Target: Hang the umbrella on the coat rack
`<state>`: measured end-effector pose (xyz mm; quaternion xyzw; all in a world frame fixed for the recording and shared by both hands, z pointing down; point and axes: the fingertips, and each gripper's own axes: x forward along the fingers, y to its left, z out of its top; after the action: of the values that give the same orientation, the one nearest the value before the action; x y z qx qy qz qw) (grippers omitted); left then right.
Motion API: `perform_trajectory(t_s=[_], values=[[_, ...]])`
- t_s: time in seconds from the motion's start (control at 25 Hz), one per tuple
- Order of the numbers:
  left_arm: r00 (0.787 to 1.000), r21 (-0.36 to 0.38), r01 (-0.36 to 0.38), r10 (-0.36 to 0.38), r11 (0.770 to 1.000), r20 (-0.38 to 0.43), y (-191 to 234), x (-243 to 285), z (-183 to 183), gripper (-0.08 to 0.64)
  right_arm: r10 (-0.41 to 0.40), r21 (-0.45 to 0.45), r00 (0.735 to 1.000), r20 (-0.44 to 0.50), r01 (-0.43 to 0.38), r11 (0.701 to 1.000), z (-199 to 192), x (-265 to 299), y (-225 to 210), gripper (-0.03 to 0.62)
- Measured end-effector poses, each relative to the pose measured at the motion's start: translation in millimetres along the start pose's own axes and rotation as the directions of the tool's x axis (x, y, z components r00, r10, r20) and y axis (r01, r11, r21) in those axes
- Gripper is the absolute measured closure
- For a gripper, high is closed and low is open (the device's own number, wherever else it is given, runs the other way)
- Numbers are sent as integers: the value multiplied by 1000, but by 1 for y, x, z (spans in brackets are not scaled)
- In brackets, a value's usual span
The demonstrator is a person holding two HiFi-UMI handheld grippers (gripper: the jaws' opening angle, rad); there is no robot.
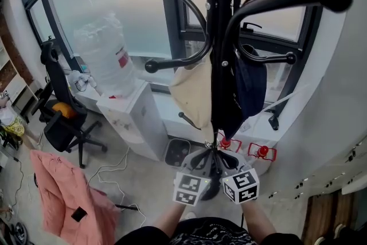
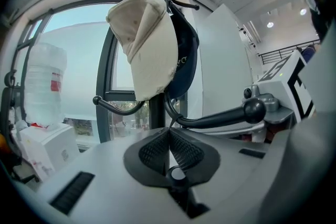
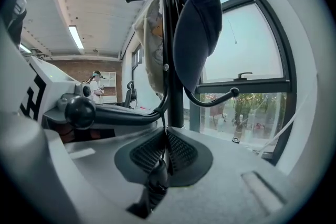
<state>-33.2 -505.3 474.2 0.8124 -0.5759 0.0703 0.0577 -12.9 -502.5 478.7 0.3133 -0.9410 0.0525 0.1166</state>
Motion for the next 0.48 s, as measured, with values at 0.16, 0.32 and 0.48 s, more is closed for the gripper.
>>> perform_trajectory(t_s=[0.16,0.32,0.48], values=[[1000,-40,14,-14,999,6,-2,0,-4,549,18,37,1000,-16,-18,999,-7,2,2,577],[999,-30,34,-33,999,10,-4,0,-6,548,39,59,999,-23,-37,998,-11,1,0,571],[999,-48,46,-45,998,12,-4,-3,-8,545,36,67,999,-22,-34,997,-13,-1,0,544]])
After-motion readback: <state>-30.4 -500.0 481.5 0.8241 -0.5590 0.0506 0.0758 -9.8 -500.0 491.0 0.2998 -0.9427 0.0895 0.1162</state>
